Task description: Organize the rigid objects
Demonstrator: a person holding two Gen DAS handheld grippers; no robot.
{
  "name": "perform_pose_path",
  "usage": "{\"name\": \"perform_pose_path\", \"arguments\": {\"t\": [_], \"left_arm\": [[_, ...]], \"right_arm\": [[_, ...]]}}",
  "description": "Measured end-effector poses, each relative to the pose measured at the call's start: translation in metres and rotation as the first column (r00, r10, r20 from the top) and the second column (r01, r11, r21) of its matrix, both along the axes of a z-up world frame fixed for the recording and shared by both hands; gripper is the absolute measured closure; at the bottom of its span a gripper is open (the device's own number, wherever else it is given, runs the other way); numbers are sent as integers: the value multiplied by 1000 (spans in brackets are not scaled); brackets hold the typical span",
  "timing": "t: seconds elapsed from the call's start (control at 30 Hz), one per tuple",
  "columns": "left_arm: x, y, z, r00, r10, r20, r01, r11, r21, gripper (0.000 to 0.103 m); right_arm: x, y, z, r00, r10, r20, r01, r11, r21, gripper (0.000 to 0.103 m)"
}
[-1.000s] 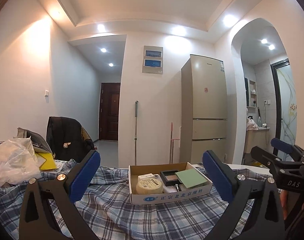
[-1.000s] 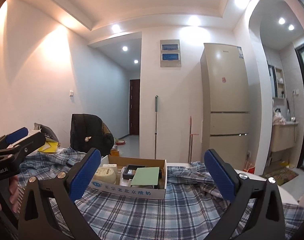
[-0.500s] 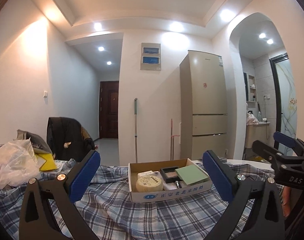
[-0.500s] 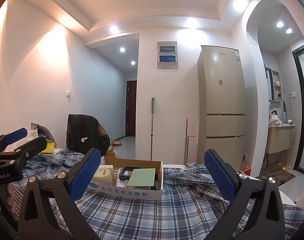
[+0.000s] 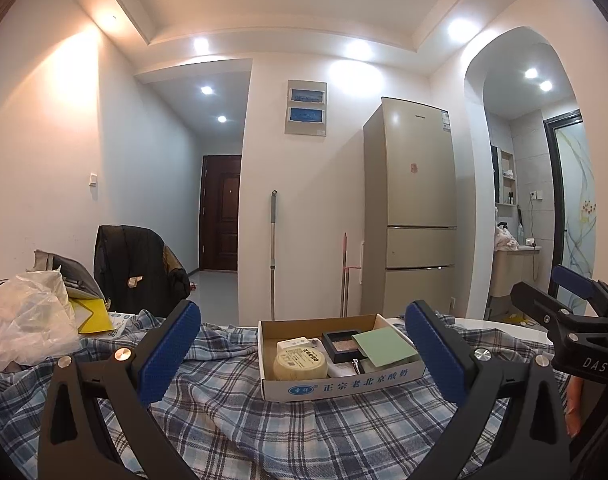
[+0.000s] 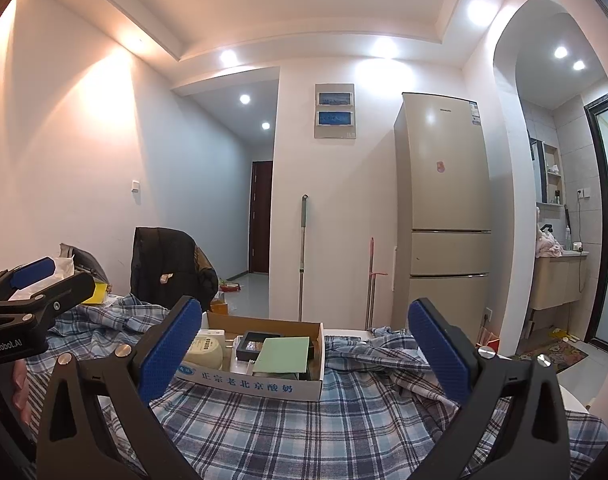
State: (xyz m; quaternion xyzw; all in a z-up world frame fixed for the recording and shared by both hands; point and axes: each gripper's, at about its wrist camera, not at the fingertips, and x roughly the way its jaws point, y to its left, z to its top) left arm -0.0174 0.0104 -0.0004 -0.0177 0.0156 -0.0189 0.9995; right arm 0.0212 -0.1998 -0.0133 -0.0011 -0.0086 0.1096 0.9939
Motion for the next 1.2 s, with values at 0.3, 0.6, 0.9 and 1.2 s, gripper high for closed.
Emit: {"name": "perform_pose_path", "arguments": {"t": [0.3,0.6,0.9,1.2], "left_arm": [[-1,0,0,1000,0,0,0,1000,0,0],[-1,1,1,1000,0,0,0,1000,1,0],[-1,1,1,1000,0,1,0,1000,1,0],[-1,1,2,1000,0,-1,0,1000,1,0]], "right_arm": [[-1,0,0,1000,-5,-1,5,1000,-3,0],[-1,0,1,1000,-5,-1,5,1000,-3,0],[-1,2,-1,1000,-18,-2,18,1000,-10,0],[-1,2,0,1000,-17,-2,17,1000,-13,0]]}}
